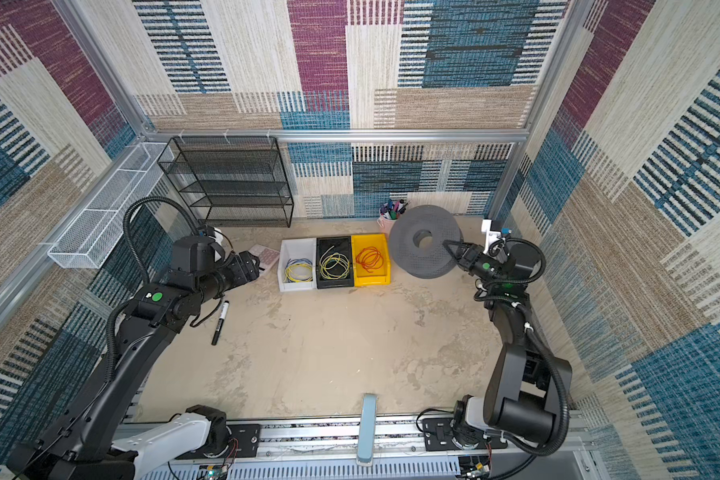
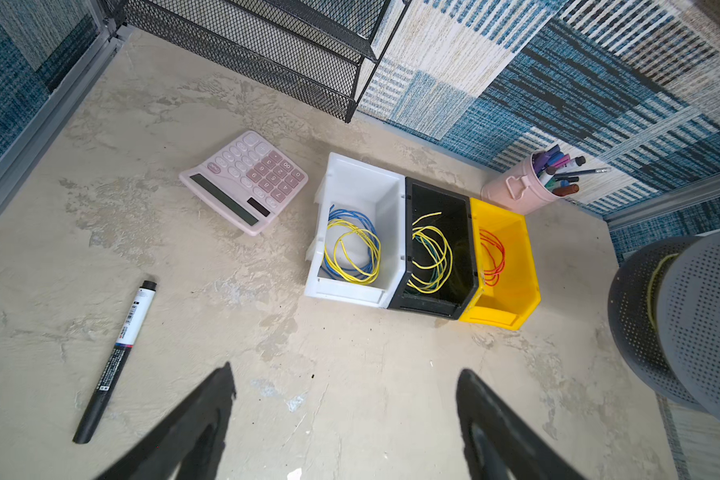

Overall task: Wrap the cables
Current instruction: 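Drag the grey spool with the right gripper toward the robot, to mid-table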

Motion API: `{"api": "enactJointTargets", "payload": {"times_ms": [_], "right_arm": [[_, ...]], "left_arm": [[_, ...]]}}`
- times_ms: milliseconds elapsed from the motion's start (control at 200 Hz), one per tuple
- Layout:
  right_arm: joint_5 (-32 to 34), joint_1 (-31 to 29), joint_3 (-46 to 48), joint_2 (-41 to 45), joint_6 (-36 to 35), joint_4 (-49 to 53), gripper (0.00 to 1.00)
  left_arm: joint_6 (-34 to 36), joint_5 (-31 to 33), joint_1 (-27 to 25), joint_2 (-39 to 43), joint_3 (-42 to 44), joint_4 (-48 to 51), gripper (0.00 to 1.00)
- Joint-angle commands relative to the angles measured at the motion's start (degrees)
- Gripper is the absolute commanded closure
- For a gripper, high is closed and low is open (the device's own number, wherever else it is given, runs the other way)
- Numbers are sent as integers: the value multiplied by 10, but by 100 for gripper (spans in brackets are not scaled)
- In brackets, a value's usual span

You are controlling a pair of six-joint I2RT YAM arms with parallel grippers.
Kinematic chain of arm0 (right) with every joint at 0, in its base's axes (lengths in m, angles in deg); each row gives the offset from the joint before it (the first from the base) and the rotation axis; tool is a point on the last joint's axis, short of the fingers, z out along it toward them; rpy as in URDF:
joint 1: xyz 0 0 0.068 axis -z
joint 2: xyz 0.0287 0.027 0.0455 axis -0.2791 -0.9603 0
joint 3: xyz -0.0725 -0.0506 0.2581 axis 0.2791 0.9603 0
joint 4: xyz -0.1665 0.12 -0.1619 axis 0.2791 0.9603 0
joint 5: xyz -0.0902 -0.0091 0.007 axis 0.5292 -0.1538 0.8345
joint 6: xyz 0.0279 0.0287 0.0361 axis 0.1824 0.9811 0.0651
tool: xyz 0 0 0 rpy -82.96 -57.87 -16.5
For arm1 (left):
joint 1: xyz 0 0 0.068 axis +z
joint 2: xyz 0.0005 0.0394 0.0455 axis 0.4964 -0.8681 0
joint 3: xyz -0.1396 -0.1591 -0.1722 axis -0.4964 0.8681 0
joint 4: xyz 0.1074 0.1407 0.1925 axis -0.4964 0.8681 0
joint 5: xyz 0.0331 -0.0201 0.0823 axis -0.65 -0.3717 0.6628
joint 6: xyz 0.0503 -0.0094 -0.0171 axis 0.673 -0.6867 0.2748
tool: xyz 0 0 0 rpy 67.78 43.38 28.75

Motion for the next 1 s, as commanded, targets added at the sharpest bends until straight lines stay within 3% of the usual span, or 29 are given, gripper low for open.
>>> {"api": "enactJointTargets", "payload": {"times_ms": [0, 110, 315, 481, 651, 816, 991], "right_arm": [[-16, -71, 2, 33, 6, 35, 100], [5, -175, -2, 48, -25, 97, 100], [22, -307, -5, 24, -56, 151, 100], [34, -390, 36, -29, -52, 112, 100], [43, -416, 101, -71, -21, 13, 100], [43, -423, 67, -123, -122, 86, 100], [31, -423, 70, -173, -109, 45, 100]], "left_arm": [[5, -3, 0, 3, -10, -6, 15], [20, -1, 0, 6, -21, 11, 15], [25, 28, 0, 33, 12, 15, 15], [10, 21, 0, 45, 25, 18, 14], [13, 19, 0, 43, 26, 23, 14], [14, 10, 0, 27, 20, 24, 15], [24, -2, 0, 15, 2, 30, 15]]}}
